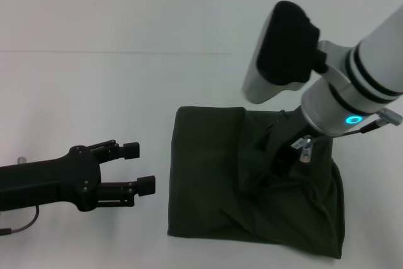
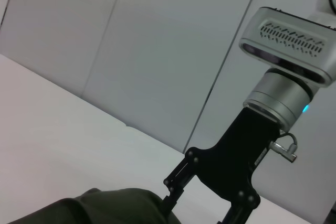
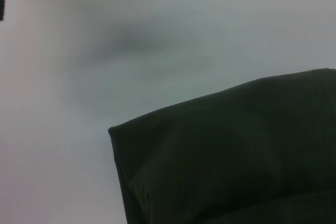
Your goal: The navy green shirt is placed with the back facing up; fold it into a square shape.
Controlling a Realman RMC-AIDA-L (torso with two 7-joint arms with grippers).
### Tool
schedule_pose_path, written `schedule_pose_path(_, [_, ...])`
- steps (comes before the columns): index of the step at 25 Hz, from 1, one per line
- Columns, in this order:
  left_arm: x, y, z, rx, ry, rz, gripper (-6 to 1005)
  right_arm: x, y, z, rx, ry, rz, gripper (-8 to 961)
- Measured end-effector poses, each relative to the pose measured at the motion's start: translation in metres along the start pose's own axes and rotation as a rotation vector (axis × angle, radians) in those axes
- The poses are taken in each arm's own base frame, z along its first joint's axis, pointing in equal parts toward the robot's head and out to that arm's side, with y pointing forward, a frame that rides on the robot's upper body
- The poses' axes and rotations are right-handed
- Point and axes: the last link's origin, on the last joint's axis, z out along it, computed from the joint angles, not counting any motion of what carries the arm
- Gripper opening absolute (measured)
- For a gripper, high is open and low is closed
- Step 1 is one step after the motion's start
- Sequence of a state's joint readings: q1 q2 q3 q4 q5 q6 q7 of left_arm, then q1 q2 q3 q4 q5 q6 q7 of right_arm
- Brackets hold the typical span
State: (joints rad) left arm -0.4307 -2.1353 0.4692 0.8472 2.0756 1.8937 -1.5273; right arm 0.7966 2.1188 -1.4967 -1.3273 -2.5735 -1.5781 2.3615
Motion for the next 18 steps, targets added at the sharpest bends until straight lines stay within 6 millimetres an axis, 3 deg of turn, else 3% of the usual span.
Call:
schedule_pose_path(10, [-0.002,0.000,-0.001,0.012,0.017,-0.007,949,-0.008,0.014,0.021,-0.018,0.127,-0.032,760])
schedule_pose_path(18, [-0.007,0.000,-0.001,0.025,0.033,0.018,949,-0.007,0.012,0.027,-0.003,0.108,-0.127,760])
